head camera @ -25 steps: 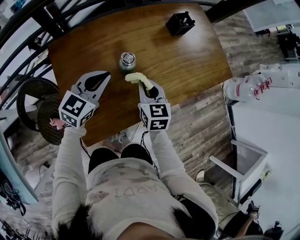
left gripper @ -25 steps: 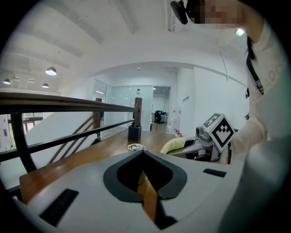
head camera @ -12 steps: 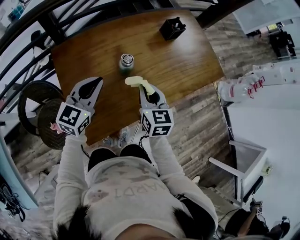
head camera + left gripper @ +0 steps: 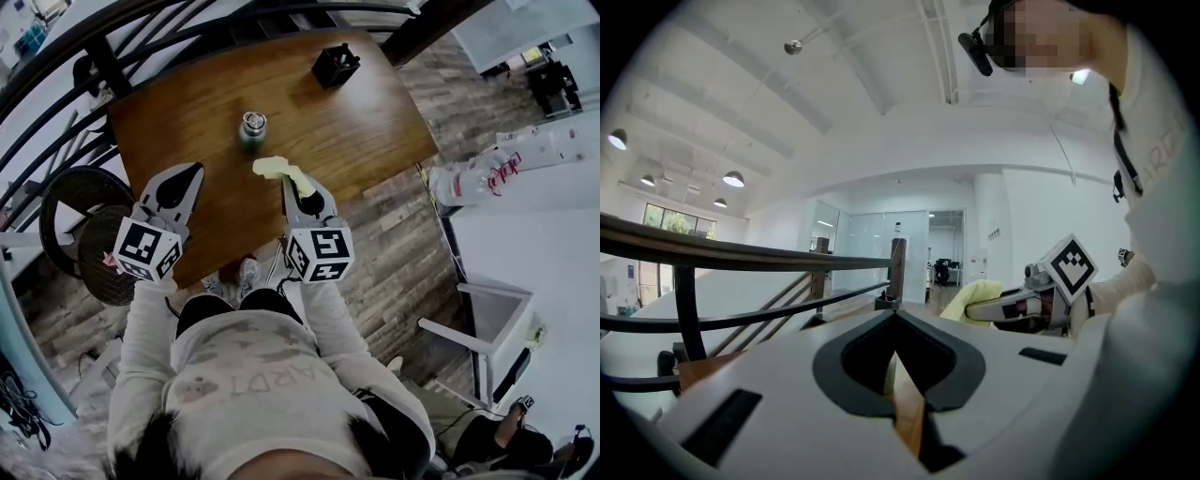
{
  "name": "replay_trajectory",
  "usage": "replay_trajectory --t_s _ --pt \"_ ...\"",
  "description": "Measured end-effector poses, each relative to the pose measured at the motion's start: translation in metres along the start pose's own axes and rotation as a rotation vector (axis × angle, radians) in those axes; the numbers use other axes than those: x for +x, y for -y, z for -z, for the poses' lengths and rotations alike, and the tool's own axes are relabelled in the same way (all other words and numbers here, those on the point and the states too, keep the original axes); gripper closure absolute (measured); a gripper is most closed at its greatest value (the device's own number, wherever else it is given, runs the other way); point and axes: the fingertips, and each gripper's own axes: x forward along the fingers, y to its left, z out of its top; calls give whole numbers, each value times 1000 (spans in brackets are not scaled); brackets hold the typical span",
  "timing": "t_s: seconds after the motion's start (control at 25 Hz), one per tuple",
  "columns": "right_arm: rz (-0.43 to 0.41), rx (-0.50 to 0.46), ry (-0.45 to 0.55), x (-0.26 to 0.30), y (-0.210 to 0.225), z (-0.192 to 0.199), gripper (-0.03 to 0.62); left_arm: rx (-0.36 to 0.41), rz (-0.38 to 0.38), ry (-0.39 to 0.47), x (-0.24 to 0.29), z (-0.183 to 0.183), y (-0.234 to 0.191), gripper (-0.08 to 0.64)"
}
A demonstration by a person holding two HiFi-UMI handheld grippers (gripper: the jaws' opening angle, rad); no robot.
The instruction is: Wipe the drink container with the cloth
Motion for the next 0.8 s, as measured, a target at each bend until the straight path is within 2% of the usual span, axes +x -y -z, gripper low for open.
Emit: replay_trajectory --t_s 0.44,0.8 --pt "10 -7 80 -29 -15 -35 548 4 9 63 -22 -27 13 558" --pt "7 -19 120 -45 -31 -47 548 -3 12 101 -41 -38 19 558"
